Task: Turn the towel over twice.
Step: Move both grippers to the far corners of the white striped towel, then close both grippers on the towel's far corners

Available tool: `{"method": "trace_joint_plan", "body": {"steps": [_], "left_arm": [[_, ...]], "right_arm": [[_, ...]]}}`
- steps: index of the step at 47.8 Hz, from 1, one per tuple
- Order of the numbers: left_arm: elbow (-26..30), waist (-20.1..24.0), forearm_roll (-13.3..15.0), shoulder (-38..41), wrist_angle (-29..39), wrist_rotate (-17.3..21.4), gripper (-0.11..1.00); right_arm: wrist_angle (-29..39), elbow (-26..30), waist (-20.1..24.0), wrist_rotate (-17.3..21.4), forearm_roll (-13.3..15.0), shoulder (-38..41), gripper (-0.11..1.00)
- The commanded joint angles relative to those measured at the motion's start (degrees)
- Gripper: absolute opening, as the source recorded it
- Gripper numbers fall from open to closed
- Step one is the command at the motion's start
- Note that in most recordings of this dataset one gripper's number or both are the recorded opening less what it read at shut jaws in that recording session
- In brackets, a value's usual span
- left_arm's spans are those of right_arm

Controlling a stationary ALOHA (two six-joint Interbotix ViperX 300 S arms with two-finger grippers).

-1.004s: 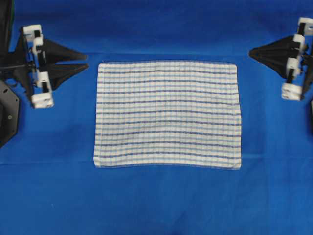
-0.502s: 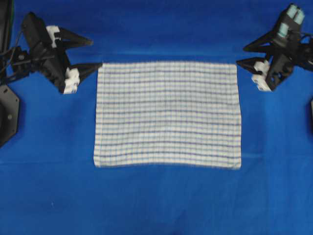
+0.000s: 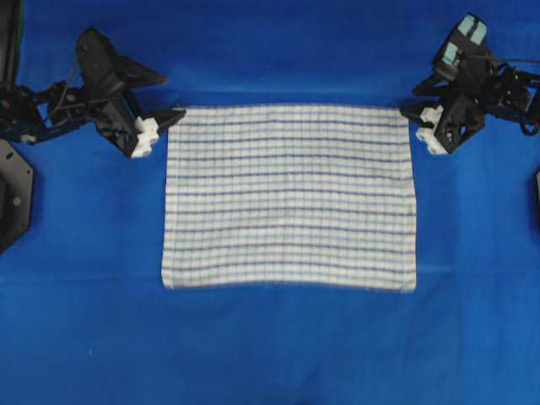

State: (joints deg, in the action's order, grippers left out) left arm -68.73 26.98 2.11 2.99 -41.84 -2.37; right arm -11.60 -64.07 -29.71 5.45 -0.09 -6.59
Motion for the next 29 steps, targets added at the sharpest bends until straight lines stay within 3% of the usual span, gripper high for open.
{"method": "trace_joint_plan", "body": {"steps": [1,22,26,29], "left_arm": [[1.1,0.3,0.0,1.2,-0.7,0.0,0.86],[1.5,0.3,0.0,3.4,0.4,-0.1,0.80],[1.8,0.3,0.0,3.4,2.0,0.0,0.72],[1.8,0.3,-0.1,3.4,3.2,0.1,0.57]], "right_arm": [[-1.2,1.1,-0.2,-0.1,0.1,0.4,0.60],[-2.2,1.1,-0.2,-0.1,0.2,3.9,0.58],[-2.2,1.2,-0.2,-0.1,0.1,4.1,0.50],[-2.3,1.2,0.0,-0.1,0.1,4.1,0.34]]}}
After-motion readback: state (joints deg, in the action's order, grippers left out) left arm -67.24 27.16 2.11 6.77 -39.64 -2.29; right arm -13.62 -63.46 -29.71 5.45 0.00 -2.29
